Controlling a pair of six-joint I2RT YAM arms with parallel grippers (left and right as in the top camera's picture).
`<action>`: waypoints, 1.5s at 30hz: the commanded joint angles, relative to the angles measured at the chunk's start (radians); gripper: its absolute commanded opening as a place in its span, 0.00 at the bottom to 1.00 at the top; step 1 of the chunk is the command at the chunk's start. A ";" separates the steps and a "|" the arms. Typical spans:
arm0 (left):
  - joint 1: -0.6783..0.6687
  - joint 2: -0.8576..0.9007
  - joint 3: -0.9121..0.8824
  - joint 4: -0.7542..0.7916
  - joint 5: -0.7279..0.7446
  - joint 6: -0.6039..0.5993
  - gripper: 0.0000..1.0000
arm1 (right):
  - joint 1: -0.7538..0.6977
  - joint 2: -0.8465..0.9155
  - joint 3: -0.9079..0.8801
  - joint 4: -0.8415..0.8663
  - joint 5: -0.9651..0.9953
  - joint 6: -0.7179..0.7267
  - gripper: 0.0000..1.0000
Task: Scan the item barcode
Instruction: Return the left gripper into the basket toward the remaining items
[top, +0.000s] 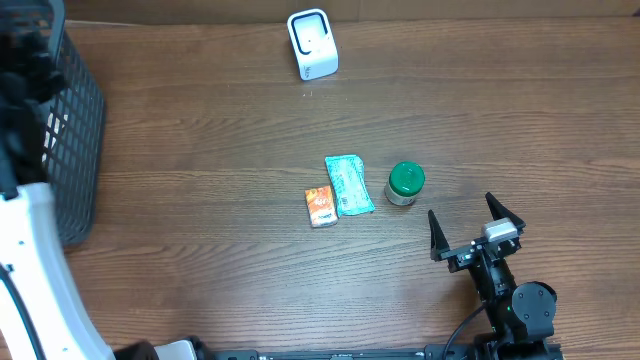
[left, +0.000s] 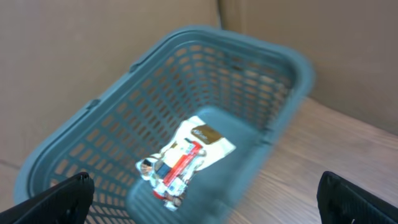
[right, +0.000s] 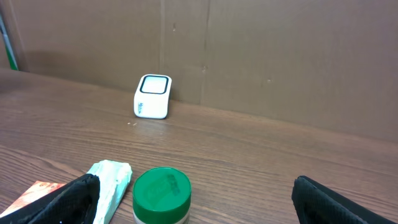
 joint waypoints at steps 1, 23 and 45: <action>0.143 0.059 0.002 0.026 0.302 0.140 0.99 | 0.002 -0.007 -0.011 0.003 -0.008 -0.001 1.00; 0.394 0.587 0.002 0.124 0.414 0.388 1.00 | 0.002 -0.007 -0.011 0.004 -0.008 -0.001 1.00; 0.480 0.854 0.002 0.203 0.601 0.526 1.00 | 0.002 -0.007 -0.011 0.004 -0.008 -0.001 1.00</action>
